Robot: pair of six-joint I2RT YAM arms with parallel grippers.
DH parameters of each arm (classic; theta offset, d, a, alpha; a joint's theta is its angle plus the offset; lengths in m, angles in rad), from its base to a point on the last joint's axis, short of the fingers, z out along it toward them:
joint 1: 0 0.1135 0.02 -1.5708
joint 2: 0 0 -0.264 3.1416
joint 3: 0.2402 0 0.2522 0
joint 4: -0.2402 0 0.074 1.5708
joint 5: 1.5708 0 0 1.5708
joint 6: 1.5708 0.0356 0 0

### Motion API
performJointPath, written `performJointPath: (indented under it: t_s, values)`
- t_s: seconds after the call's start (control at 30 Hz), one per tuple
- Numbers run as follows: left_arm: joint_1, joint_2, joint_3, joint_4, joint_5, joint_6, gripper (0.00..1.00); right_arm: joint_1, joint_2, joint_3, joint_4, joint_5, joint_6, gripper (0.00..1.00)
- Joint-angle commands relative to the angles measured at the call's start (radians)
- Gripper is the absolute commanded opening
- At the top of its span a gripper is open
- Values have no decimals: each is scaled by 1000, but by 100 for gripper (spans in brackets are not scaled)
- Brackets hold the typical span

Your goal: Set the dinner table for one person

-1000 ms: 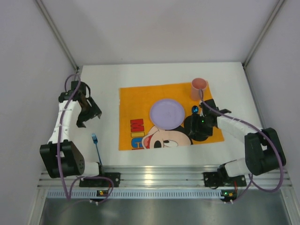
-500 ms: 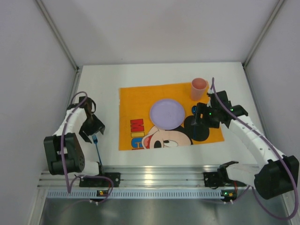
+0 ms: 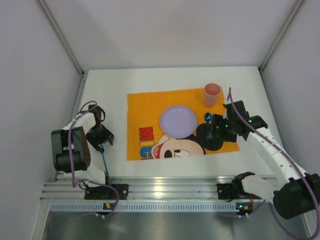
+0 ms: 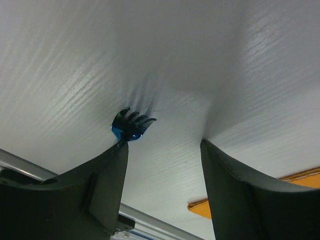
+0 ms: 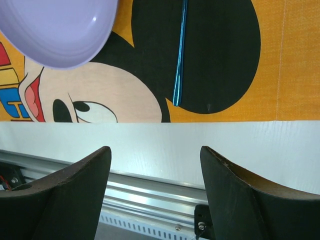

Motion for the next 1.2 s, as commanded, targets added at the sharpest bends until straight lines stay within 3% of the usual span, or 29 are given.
performJointPath:
  t_s: [0.0,0.27,0.57,0.83,1.17]
  values:
    - [6,33,-10,65,-44,-4,65,-8,-13,12,-16,21,4,72]
    - [76,108,36,85,-136,85,61,-11,18,28,-23,33,4,72]
    - [139,227,86,200,-106,151,49,-13,68,41,-15,34,3,71]
    - [139,372,236,242,-14,91,27,-14,116,61,0,39,12,69]
    - [136,533,502,214,42,88,24,-13,131,80,5,36,26,68]
